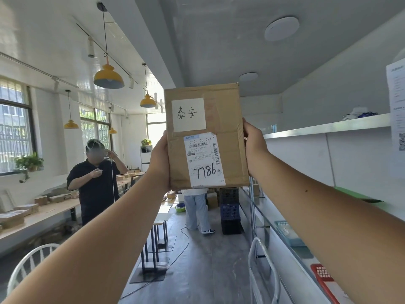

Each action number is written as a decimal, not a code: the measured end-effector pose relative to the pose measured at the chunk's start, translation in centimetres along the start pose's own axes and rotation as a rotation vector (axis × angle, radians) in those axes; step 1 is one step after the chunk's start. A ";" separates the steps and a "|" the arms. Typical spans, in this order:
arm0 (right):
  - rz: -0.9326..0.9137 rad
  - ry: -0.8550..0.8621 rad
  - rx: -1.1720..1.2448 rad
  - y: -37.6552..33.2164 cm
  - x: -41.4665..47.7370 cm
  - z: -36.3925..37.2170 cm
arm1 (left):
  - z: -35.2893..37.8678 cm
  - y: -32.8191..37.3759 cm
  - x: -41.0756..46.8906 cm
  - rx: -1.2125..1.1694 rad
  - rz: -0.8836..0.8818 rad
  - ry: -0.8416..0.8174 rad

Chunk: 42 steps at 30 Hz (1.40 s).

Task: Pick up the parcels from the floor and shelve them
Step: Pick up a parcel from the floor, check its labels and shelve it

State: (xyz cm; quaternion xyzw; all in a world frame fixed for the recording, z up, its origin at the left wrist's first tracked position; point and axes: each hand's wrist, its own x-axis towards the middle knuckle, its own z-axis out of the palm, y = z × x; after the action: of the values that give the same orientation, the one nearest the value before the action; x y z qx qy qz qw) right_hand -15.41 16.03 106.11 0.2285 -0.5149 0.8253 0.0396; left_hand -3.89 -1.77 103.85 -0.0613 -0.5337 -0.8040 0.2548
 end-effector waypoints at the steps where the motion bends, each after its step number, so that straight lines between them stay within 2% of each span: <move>1: 0.005 -0.005 0.017 0.0 -0.1 0.0 | 0.2 0.2 -0.1 0.005 0.006 -0.011; 13: 0.004 -0.065 0.029 0.7 -1.4 -0.4 | -1.9 -1.0 0.3 -0.046 -0.049 -0.063; 20: 0.009 -0.095 0.077 0.9 -0.6 -1.2 | -0.6 -0.5 -0.7 0.000 -0.036 -0.046; 33: 0.100 -0.063 0.038 2.7 1.1 -4.1 | 0.7 -3.2 0.3 -0.034 -0.123 -0.022; 42: 0.133 0.036 0.087 1.3 -2.2 -7.0 | 2.6 -4.8 1.1 -0.056 -0.217 -0.113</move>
State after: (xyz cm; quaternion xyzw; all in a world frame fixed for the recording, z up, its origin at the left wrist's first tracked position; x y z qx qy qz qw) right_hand -16.21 21.82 101.58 0.1806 -0.4919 0.8515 -0.0162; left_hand -7.54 1.62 101.40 -0.0553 -0.5282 -0.8367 0.1340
